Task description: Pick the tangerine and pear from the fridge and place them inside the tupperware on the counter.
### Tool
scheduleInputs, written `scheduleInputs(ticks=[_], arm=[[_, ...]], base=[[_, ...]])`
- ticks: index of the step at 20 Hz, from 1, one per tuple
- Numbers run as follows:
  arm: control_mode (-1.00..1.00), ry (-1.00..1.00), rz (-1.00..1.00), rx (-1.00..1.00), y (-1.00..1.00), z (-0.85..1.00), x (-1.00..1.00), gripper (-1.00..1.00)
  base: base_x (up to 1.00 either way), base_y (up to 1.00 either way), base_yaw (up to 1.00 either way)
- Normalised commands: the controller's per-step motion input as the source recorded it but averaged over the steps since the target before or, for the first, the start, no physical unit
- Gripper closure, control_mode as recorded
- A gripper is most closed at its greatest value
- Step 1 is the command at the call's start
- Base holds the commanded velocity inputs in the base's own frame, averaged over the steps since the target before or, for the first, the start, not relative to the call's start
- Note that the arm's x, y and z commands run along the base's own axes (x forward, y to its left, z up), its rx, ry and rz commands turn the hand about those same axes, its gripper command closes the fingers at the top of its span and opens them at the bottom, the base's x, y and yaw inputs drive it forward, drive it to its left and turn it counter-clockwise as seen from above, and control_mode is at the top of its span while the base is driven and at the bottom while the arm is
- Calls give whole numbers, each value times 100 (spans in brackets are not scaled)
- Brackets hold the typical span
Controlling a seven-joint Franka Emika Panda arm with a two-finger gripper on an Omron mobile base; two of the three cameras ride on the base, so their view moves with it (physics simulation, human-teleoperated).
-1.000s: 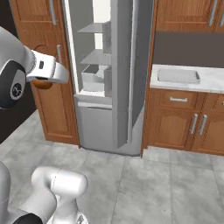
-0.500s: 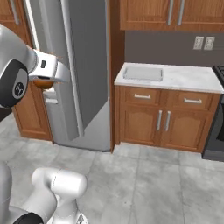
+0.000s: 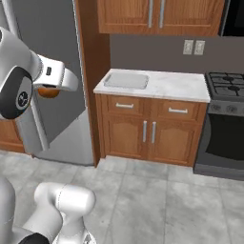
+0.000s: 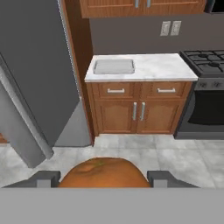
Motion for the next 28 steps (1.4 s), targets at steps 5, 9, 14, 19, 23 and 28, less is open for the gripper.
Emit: scheduleInputs(ticks=[5, 9, 14, 19, 23, 28], arm=[[100, 0, 0, 0, 0, 0, 0, 100], [100, 0, 0, 0, 0, 0, 0, 100], [100, 0, 0, 0, 0, 0, 0, 100], [100, 0, 0, 0, 0, 0, 0, 100], [100, 0, 0, 0, 0, 0, 0, 100], [100, 0, 0, 0, 0, 0, 0, 100]], base=[[100, -30, 0], [100, -8, 0], [100, -1, 0], [98, 0, 0], [90, 0, 1], [61, 0, 0]])
